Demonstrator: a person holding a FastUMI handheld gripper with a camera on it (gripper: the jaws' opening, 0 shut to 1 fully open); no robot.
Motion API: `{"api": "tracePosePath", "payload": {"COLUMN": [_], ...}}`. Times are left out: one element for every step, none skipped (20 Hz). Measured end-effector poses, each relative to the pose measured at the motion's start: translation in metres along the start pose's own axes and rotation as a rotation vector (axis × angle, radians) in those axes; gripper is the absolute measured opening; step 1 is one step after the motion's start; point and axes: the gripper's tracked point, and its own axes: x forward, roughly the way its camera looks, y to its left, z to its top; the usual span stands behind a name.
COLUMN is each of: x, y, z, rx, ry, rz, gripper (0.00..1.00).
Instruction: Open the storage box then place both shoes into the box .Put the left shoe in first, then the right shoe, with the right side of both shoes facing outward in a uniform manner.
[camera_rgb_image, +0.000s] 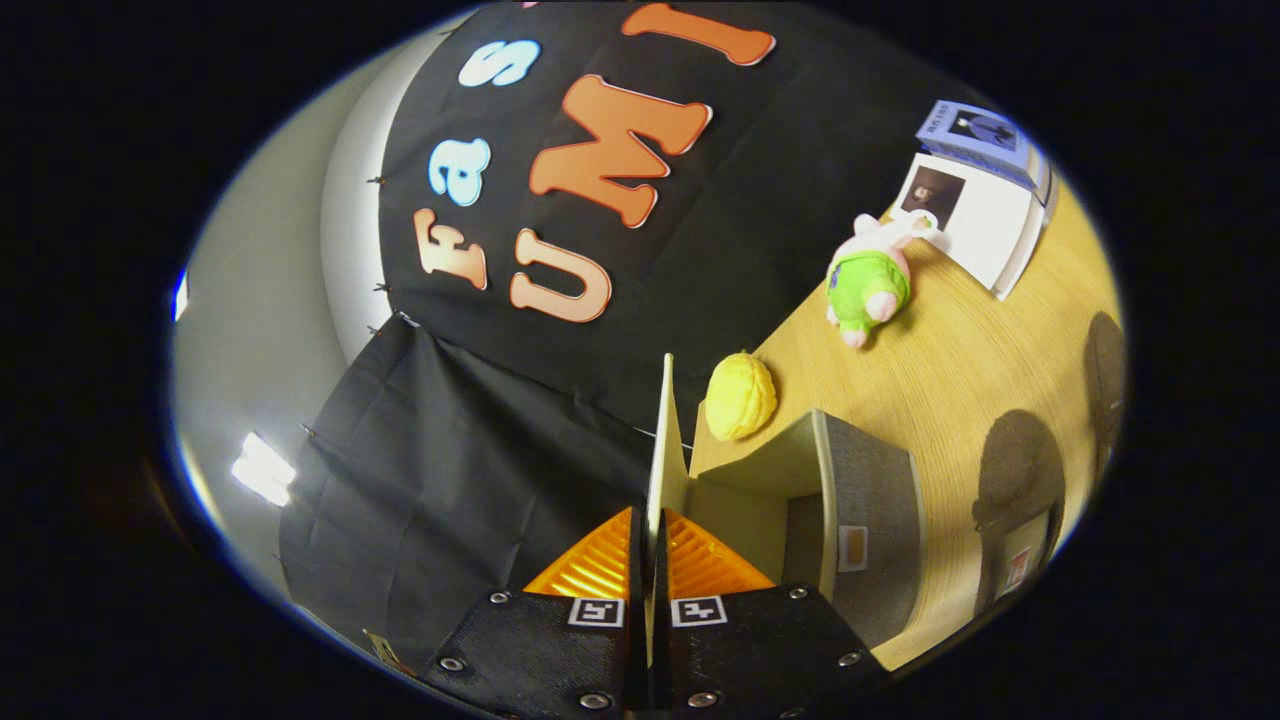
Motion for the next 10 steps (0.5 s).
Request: {"api": "tracePosePath", "payload": {"x": [0.003,0.009,0.013,0.018,0.022,0.027,0.033,0.038,0.044,0.05], "y": [0.011,0.021,0.029,0.04,0.051,0.059,0.067,0.072,0.076,0.079], "z": [-0.001,0.0,0.001,0.001,-0.003,-0.007,-0.012,-0.015,-0.02,-0.026], "rx": [-0.022,-0.044,-0.073,-0.104,-0.131,-0.152,-0.172,-0.184,-0.192,-0.204], "ry": [-0.002,-0.008,-0.022,-0.03,-0.032,-0.028,-0.026,-0.026,-0.017,-0.009], "rz": [0.001,-0.008,-0.013,-0.015,-0.015,-0.02,-0.024,-0.032,-0.046,-0.06], "gripper": [0.03,0.03,0.03,0.03,0.03,0.03,0.03,0.03,0.03,0.03]}}
